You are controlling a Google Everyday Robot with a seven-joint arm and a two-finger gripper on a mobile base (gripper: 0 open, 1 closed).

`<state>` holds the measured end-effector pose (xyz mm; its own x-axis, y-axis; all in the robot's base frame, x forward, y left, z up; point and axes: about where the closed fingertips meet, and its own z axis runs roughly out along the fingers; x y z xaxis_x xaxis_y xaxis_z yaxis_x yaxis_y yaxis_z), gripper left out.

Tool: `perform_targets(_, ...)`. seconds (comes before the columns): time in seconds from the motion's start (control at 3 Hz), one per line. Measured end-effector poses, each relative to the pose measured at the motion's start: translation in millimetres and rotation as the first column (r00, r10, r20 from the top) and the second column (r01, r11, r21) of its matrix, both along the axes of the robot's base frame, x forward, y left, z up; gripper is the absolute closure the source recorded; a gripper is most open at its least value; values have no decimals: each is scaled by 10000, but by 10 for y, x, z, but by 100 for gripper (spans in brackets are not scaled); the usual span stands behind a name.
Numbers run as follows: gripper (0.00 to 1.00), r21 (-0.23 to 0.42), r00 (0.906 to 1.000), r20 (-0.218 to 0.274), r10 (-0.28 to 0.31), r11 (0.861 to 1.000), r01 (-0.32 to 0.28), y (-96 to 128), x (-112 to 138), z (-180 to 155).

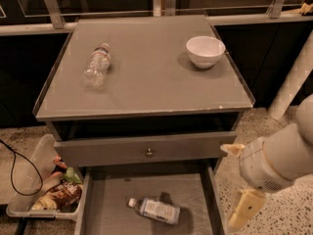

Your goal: Pick blue plastic bottle from middle drawer and place on counter

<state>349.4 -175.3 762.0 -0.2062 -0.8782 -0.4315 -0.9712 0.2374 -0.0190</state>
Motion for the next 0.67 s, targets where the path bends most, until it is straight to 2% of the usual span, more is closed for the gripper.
perform_targets(0.33,0,317,9943,-65,-1062,9938,1063,3,110,-523)
perform_targets(0.67,0,759,9831,371,-1793,9814,1762,26,385,-971)
